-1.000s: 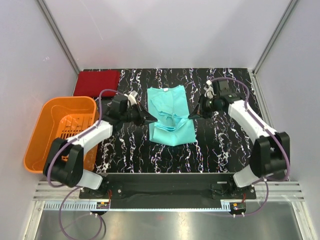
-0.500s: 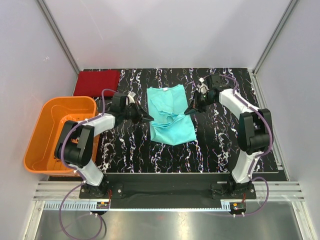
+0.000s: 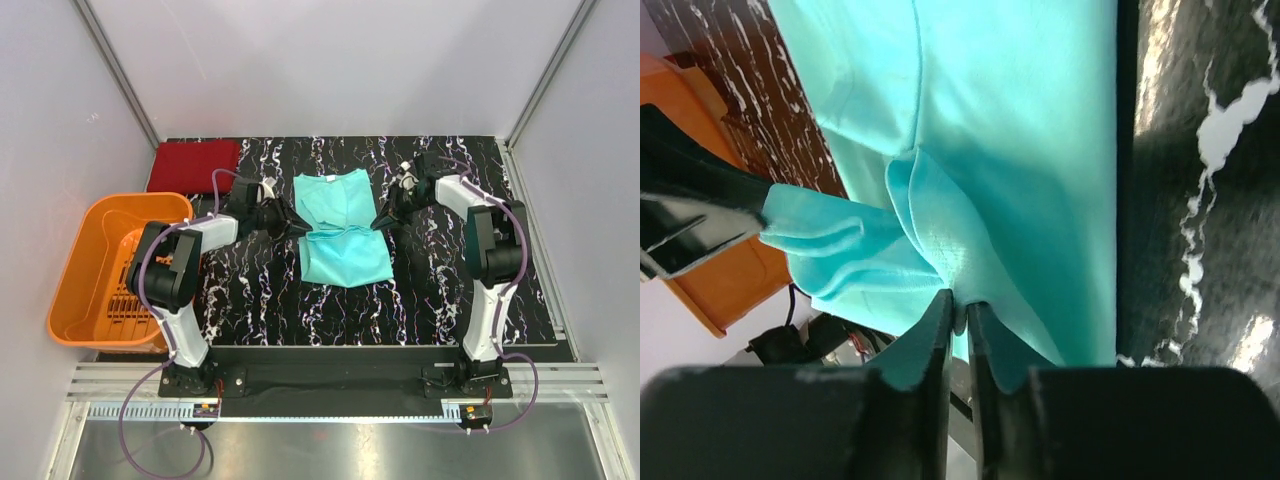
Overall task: Fold and stack the t-shirts
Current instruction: Fold the tshirt
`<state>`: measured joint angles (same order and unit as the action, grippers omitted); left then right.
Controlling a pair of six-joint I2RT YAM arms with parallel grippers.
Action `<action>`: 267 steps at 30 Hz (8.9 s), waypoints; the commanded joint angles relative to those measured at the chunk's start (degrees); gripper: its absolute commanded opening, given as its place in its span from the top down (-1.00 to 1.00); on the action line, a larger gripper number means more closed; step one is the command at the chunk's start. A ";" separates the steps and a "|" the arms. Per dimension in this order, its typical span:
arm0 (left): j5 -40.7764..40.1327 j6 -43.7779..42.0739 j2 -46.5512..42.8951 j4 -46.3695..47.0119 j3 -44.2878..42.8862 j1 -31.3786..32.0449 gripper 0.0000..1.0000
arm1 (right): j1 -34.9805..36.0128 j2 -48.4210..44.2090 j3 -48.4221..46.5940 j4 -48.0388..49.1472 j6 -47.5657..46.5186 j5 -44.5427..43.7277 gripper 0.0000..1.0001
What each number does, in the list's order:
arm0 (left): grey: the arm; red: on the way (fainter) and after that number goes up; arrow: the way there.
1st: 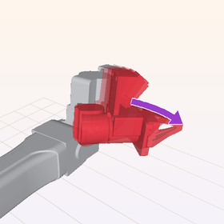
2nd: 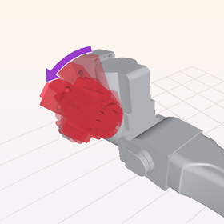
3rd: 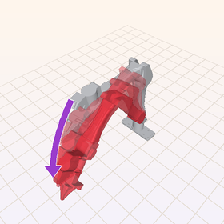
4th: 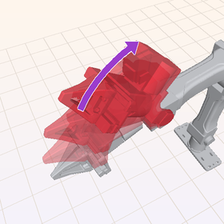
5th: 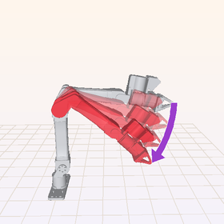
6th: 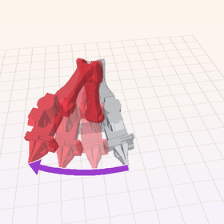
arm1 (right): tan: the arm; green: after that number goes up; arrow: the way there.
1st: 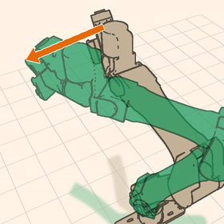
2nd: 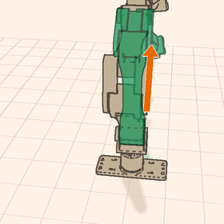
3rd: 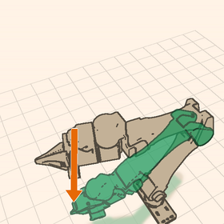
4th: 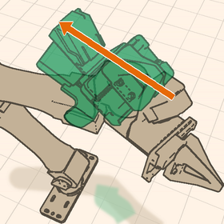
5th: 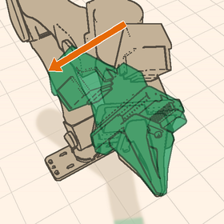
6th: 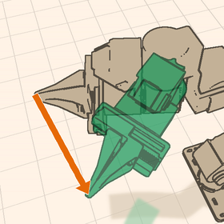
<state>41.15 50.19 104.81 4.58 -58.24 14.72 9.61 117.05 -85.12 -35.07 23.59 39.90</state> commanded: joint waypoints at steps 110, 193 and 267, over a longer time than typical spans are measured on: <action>-22.34 -15.55 -30.30 -11.70 17.91 8.23 -0.29 | 0.15 -10.18 12.97 6.15 -6.36 -16.17 -0.28; -28.83 -19.60 -5.02 -12.74 -6.63 4.78 0.23 | 0.32 1.43 -3.29 4.06 -7.07 -18.52 0.08; -5.11 -13.28 9.08 2.26 -14.98 6.72 1.00 | 3.93 -6.14 12.52 22.33 8.31 6.68 0.44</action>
<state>32.60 35.22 112.90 2.31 -73.45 20.58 13.65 109.91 -71.09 -14.24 31.35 44.71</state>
